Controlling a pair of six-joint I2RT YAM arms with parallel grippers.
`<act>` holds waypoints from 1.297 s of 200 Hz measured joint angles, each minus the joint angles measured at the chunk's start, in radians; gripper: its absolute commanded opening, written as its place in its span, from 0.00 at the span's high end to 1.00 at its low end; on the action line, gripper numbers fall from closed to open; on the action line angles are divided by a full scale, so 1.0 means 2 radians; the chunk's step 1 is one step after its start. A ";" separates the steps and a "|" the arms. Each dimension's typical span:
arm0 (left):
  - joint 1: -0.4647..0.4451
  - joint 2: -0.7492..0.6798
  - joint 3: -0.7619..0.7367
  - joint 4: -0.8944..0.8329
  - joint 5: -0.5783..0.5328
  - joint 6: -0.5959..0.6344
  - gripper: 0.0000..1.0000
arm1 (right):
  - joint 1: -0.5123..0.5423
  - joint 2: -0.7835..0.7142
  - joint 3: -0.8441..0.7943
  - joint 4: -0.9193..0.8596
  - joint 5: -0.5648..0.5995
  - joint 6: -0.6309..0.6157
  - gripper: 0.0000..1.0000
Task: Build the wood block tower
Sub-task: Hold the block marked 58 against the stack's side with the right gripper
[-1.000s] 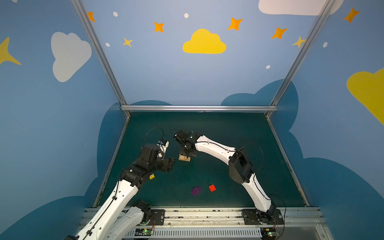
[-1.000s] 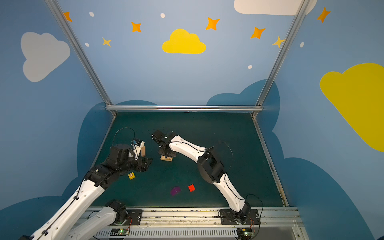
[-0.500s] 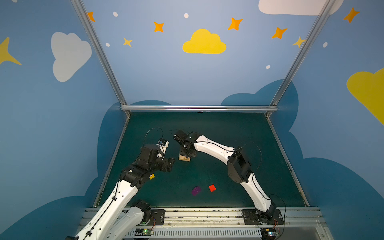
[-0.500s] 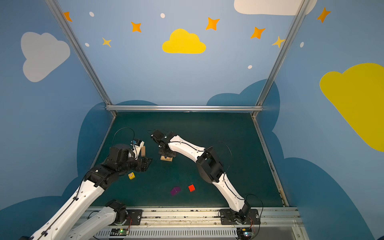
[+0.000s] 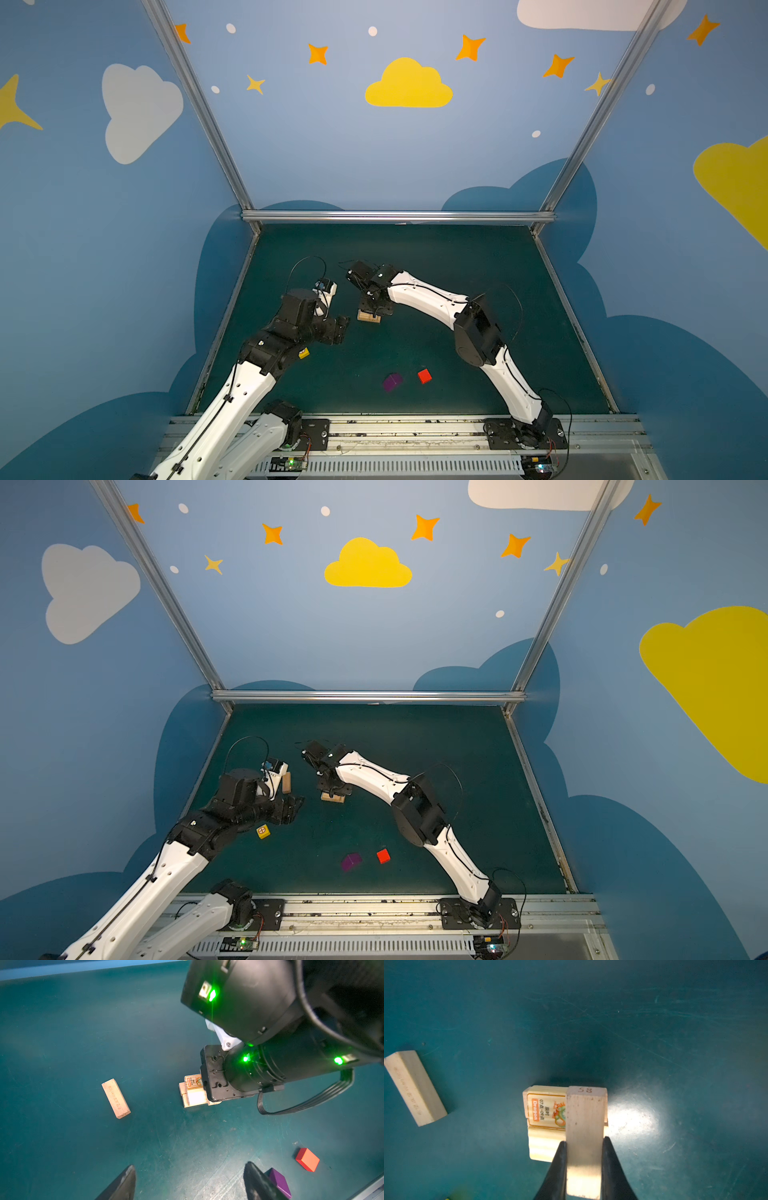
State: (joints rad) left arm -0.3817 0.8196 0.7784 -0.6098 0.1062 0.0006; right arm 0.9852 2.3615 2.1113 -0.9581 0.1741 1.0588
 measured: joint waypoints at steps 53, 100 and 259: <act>0.000 -0.001 0.000 0.000 0.000 0.000 0.19 | 0.000 0.000 0.000 -0.001 -0.004 0.001 0.57; 0.000 -0.002 0.000 0.000 -0.002 0.000 0.19 | 0.000 0.005 0.011 -0.003 -0.012 0.001 0.55; 0.000 -0.002 0.000 0.000 -0.003 0.000 0.19 | 0.000 0.006 0.014 -0.005 -0.002 -0.010 0.68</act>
State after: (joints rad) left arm -0.3817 0.8162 0.7784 -0.6098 0.1009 0.0006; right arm 0.9859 2.3737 2.1395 -0.9684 0.1707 1.0393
